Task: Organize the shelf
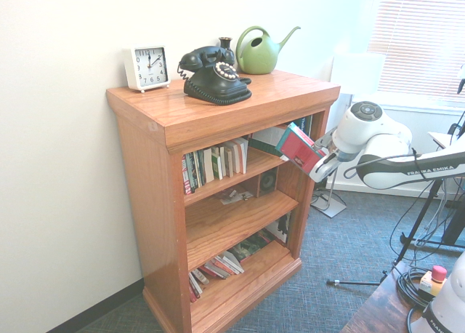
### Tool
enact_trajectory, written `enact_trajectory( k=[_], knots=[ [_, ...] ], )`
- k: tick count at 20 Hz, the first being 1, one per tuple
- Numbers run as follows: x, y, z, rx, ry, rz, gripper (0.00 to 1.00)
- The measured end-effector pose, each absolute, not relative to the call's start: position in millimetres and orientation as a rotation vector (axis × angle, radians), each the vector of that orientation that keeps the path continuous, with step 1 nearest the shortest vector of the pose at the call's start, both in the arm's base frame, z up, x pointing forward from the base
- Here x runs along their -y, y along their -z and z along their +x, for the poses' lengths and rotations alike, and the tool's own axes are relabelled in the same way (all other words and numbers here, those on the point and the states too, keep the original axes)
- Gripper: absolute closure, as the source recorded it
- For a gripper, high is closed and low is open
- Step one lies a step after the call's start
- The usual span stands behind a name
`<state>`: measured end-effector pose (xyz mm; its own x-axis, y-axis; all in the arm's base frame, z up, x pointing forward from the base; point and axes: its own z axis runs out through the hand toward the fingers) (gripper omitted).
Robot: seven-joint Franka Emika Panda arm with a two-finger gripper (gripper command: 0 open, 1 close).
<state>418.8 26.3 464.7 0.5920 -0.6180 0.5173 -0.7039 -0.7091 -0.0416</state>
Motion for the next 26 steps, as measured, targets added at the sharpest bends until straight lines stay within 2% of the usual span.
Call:
enact_trajectory(
  k=[18,26],
  knots=[
    [-47,-418,521,1.037,-0.695,2.778,1.00],
    [-63,-417,540,1.003,-0.727,2.813,1.00]
  ],
)
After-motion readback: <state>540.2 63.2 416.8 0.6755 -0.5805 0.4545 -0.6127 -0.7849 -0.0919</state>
